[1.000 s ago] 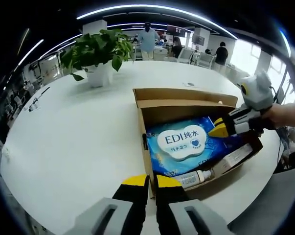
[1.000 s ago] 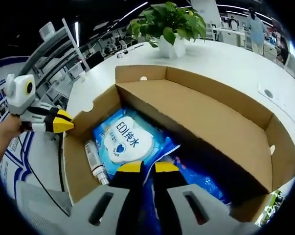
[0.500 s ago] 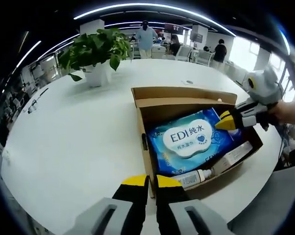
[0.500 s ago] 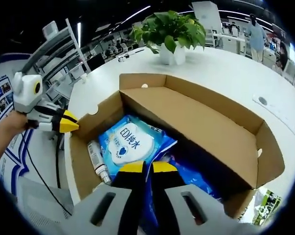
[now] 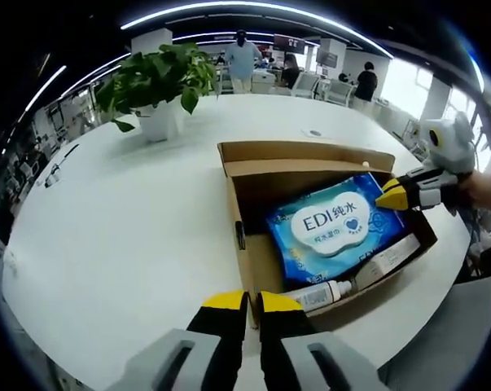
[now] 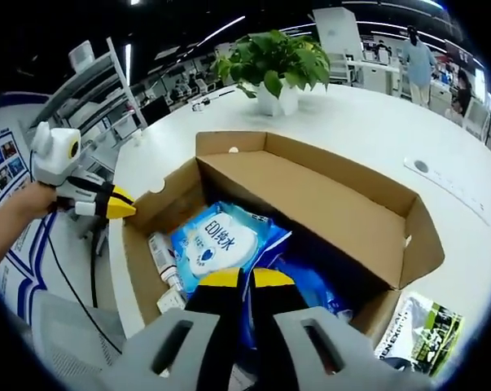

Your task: Operate the shoe box by opening the lid, removing the specified soft item, and placing it in the target area until the item is outside and the box remains undamaged.

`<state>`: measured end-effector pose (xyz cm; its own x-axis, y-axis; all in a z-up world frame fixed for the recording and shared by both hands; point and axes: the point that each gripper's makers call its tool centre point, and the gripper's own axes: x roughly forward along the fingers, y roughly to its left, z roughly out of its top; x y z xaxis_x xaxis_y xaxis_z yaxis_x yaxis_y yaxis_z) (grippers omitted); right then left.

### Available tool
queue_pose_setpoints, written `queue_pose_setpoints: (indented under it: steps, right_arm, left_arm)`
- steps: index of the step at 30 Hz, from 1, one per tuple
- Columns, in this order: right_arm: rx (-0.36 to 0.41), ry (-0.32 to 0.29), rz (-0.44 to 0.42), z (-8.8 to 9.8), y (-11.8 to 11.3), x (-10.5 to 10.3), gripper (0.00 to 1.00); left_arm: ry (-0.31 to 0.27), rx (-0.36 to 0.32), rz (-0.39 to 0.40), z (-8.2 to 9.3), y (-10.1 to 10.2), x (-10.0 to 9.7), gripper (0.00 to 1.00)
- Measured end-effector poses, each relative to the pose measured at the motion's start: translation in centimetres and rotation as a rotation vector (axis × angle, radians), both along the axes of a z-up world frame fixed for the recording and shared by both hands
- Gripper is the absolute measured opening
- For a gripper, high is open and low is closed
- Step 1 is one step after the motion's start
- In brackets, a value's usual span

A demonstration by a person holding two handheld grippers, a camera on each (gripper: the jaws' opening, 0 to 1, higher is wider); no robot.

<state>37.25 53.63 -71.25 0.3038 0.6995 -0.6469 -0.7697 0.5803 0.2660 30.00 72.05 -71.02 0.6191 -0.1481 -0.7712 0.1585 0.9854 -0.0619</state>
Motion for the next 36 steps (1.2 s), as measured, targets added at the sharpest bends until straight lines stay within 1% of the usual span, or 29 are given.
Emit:
queue_pose_setpoints:
  steps: [5,9,12,13,17,22,25,27,28,30,35,36]
  right_arm:
    - [0.002,0.009,-0.025,0.2,-0.6,0.0,0.01]
    - [-0.005,-0.001,-0.022,0.3,-0.8,-0.2,0.01]
    - [-0.007,0.004,-0.028,0.1,-1.1,-0.1,0.01]
    - [-0.007,0.009,-0.033,0.0,-1.2,-0.1,0.0]
    - [-0.005,0.013,-0.037,-0.2,-1.3,0.0,0.0]
    - [0.002,0.031,-0.052,-0.4,-1.6,0.0,0.0]
    - [0.009,0.042,-0.061,-0.6,-1.7,0.1,0.0]
    - [0.009,0.047,-0.064,-0.7,-1.7,0.0,0.0]
    - [0.011,0.05,-0.066,-0.7,-1.7,0.0,0.0]
    - [0.008,0.051,-0.066,-0.7,-1.8,0.0,0.0]
    - [-0.015,0.039,-0.058,-1.1,-2.0,0.0,0.0]
    - [-0.018,0.038,-0.056,-1.1,-2.0,0.0,0.0]
  left_arm:
    - [0.009,0.006,-0.005,0.0,0.0,0.0,0.05]
    - [0.022,0.018,-0.009,0.0,0.0,0.0,0.05]
    - [0.031,0.045,-0.019,0.1,-0.1,0.0,0.05]
    - [0.026,0.06,-0.027,0.2,-0.2,0.1,0.06]
    - [0.008,0.075,-0.038,0.9,-0.6,0.7,0.12]
    - [-0.016,0.083,-0.041,1.6,-0.7,1.3,0.14]
    - [-0.047,0.103,-0.056,2.3,-1.1,1.9,0.15]
    - [-0.062,0.103,-0.064,2.6,-1.4,2.4,0.15]
    - [-0.077,0.094,-0.065,2.8,-1.7,2.8,0.15]
    - [-0.086,0.077,-0.066,3.0,-2.2,3.5,0.16]
    - [-0.058,0.062,-0.105,2.1,-3.5,4.4,0.16]
    - [-0.036,0.052,-0.118,1.6,-3.8,4.4,0.17]
